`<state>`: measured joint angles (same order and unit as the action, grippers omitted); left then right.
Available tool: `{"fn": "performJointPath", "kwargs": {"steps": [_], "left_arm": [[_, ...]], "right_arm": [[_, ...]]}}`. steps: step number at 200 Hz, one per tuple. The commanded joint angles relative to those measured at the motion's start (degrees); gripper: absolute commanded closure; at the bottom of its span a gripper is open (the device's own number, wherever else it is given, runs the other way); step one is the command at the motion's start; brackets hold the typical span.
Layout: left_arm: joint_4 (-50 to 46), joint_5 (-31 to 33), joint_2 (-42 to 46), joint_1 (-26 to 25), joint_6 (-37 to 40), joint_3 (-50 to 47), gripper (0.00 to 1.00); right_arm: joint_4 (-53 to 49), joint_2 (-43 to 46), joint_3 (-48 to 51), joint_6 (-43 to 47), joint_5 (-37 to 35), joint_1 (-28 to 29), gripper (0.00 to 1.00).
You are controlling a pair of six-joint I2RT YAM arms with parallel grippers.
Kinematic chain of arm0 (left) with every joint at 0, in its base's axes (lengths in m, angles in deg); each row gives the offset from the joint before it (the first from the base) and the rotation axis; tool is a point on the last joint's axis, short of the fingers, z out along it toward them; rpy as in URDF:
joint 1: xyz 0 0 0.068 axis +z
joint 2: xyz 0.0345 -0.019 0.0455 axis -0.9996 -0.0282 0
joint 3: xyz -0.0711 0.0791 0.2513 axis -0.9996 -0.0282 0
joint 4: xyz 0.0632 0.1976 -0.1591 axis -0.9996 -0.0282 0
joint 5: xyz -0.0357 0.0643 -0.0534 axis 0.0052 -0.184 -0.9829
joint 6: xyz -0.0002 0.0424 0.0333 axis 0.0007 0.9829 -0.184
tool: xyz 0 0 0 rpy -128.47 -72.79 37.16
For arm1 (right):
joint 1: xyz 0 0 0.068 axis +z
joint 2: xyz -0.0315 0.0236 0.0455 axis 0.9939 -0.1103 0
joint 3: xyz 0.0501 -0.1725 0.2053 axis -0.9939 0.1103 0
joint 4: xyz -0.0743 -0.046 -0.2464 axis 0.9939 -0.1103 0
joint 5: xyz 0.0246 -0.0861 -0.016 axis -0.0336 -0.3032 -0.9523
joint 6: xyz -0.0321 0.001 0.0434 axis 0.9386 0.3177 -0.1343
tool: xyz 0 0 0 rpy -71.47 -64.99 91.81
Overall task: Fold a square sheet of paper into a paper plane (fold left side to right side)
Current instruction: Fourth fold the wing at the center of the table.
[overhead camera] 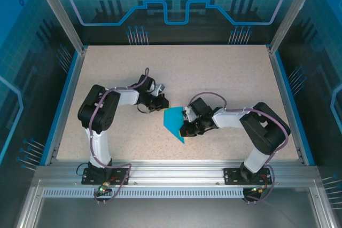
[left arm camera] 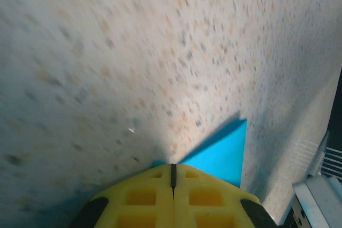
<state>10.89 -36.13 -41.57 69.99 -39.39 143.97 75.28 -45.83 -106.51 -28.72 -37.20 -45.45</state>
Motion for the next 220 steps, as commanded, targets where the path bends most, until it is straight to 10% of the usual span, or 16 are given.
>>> {"fn": "performJointPath", "kwargs": {"steps": [1, 69, 114, 220], "left_arm": [[-2.04, 2.09, -1.44, 1.98, 2.34, 3.1, 0.91], [-7.27, 1.13, 3.65, 3.57, 2.04, 7.68, 0.68], [-9.99, 5.92, 18.83, 3.58, -2.49, -1.17, 0.43], [-0.09, 1.86, 24.23, -2.71, -14.07, -17.36, 0.41]], "right_arm": [[-7.87, -3.75, 3.49, -0.72, -5.61, 1.24, 1.0], [-0.7, -1.7, 2.2, -4.72, -3.6, 1.65, 1.0], [3.89, 5.24, -0.48, -3.67, -5.48, 1.64, 0.81], [-1.78, 21.83, 1.09, 2.13, -15.74, -0.43, 0.54]]}}
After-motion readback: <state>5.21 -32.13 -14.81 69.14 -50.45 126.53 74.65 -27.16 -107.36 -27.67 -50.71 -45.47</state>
